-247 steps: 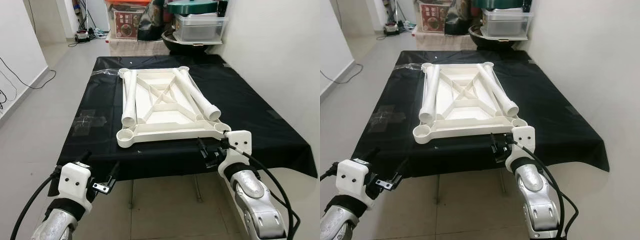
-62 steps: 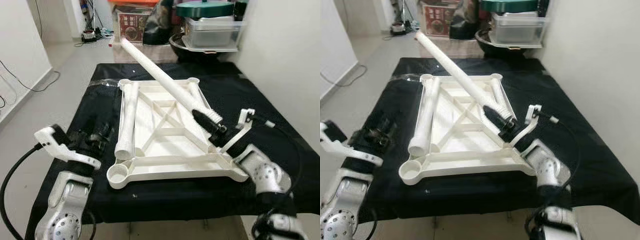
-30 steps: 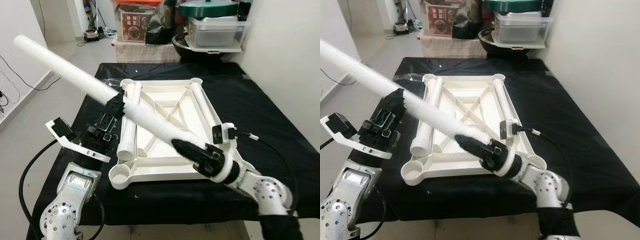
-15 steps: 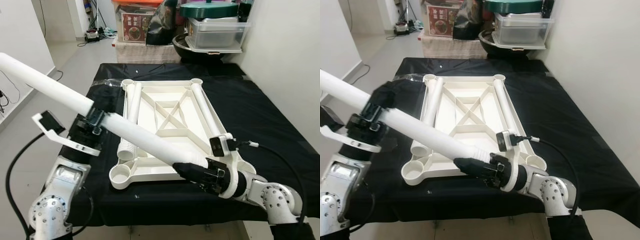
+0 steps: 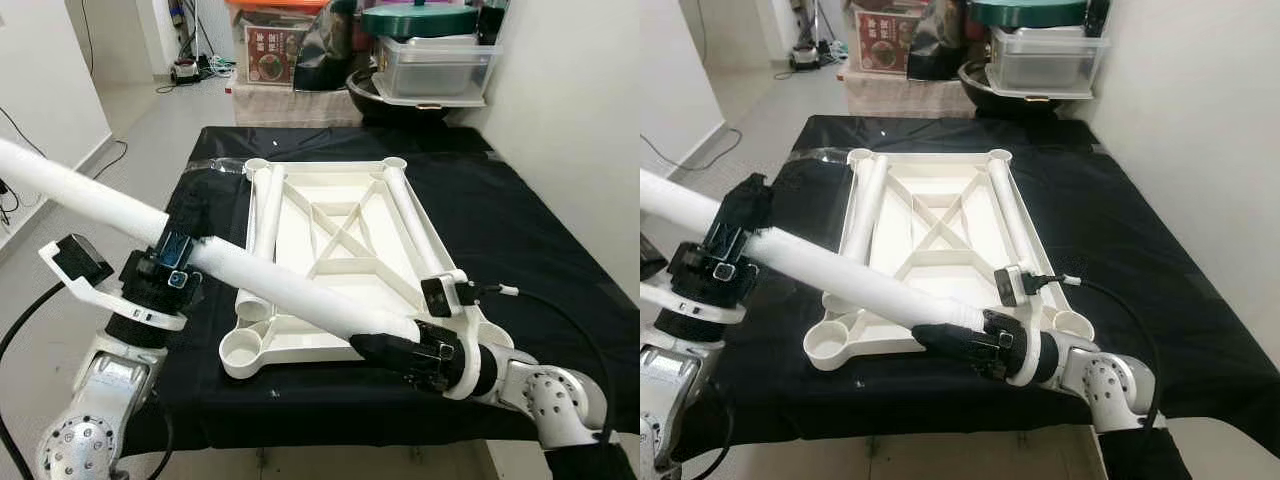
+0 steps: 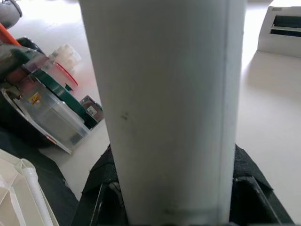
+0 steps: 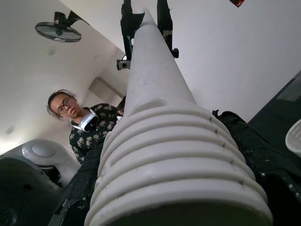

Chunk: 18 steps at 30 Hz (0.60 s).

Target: Building children table

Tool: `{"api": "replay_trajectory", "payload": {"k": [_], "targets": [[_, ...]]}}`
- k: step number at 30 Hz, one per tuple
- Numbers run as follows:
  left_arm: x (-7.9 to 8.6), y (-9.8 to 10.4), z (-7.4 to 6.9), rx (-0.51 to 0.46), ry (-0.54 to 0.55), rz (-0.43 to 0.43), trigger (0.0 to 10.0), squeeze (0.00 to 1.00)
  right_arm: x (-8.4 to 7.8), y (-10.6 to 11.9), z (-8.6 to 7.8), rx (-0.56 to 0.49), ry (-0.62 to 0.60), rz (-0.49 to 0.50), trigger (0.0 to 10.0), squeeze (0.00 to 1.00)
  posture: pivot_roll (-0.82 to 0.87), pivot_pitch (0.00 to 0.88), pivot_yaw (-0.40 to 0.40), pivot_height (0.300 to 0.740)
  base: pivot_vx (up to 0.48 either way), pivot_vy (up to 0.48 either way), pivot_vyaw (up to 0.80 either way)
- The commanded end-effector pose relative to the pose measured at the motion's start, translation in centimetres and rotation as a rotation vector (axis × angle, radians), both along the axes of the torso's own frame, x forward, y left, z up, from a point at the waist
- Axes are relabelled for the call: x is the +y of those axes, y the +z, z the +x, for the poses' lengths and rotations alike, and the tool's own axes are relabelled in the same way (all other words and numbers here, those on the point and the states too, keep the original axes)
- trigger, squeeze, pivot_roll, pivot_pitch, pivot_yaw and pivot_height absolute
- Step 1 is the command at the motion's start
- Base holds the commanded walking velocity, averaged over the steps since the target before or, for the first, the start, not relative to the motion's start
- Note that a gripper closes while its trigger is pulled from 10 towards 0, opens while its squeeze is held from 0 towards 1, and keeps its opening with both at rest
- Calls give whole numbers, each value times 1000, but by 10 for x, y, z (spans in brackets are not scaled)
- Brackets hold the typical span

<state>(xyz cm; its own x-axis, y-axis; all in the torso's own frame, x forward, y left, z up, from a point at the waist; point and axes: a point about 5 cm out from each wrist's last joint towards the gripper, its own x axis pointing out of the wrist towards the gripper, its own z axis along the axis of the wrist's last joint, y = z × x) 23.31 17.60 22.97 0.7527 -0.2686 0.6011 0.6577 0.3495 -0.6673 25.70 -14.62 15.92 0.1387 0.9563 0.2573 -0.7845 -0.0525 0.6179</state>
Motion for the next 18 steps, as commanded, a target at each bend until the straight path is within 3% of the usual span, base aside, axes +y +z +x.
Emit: {"api": "replay_trajectory", "payload": {"k": [1, 2, 7, 9, 11, 12, 14, 18], "targets": [[-2, 0, -3, 3, -8, 64, 0, 0, -2, -2, 9, -3, -65, -66, 10000, 1000, 47, 0, -60, 740, 0, 0, 0], [0, 2, -3, 1, 10, 71, 0, 0, -3, -4, 12, -37, -88, -123, 10000, 1000, 48, 0, -60, 740, 0, 0, 0], [5, 6, -2, -10, 43, 67, 0, 0, -11, -3, 20, -12, -150, -122, 10000, 1000, 45, 0, -63, 740, 0, 0, 0], [9, 9, -2, -17, 65, 68, 0, 0, -20, -1, 21, 4, -164, -110, 10000, 1000, 45, 0, -64, 740, 0, 0, 0], [16, 14, -3, -27, 97, 73, 0, 0, -39, 0, 24, 9, -202, -122, 10000, 1000, 45, 0, -64, 740, 0, 0, 0], [16, 14, -3, -27, 97, 73, 0, 0, -39, 0, 24, 9, -202, -122, 10000, 1000, 45, 0, -64, 740, 0, 0, 0], [21, 14, -6, -27, 109, 82, 0, 0, -64, 7, 33, -15, -287, -159, 10000, 1000, 40, 0, -61, 740, 0, 0, 0], [20, 13, -7, -21, 99, 95, 0, 0, -72, 15, 38, -48, -309, -173, 10000, 1000, 33, 0, -56, 740, 0, 0, 0]]}}
